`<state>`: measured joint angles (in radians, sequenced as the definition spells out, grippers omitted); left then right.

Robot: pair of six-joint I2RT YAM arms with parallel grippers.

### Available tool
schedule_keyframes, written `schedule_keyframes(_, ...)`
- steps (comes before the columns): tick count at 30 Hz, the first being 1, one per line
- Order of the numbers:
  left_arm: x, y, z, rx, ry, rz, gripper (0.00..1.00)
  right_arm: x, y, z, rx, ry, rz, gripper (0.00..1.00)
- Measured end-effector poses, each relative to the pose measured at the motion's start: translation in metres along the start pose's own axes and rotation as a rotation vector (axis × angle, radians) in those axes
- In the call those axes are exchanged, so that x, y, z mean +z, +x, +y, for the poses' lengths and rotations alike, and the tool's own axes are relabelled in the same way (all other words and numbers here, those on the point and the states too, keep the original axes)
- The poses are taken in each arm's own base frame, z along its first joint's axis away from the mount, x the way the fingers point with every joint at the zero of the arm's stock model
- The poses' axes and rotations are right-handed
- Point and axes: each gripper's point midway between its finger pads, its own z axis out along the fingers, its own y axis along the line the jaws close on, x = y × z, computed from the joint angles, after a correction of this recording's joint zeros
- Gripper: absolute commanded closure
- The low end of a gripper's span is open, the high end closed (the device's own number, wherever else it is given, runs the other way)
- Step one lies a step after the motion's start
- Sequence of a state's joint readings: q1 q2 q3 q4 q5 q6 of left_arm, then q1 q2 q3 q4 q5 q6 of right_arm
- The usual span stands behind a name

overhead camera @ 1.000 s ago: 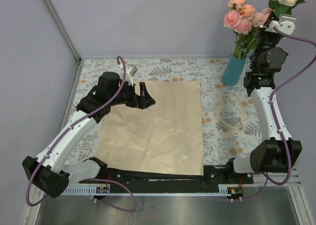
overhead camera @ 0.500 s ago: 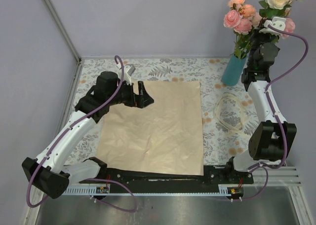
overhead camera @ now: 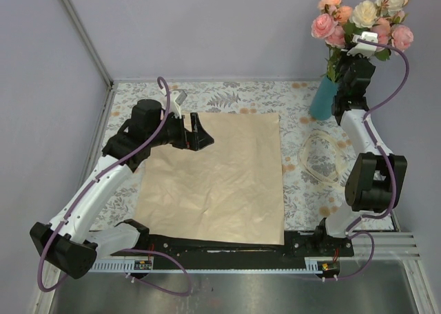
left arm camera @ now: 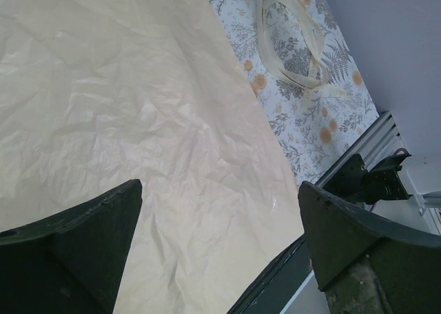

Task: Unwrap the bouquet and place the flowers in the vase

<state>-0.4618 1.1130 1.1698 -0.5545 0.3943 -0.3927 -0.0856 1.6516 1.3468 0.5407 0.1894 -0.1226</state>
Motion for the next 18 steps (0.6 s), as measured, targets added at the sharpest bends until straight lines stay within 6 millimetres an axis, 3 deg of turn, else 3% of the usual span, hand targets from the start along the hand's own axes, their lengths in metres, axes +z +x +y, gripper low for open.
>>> schedule_keyframes(11, -0.001, 0.002, -0.008, -0.009, 0.048, 0.015, 0.01, -0.015, 0.031, 0.000, 0.013, -0.006, 0.169, 0.47)
schedule_keyframes(14, -0.002, 0.002, -0.010, -0.010, 0.053, 0.014, 0.01, -0.025, 0.020, 0.000, 0.029, -0.015, 0.198, 0.39)
schedule_keyframes(18, -0.005, 0.000, -0.013, -0.011, 0.063, 0.005, 0.01, -0.033, -0.018, 0.000, 0.054, -0.026, 0.191, 0.32)
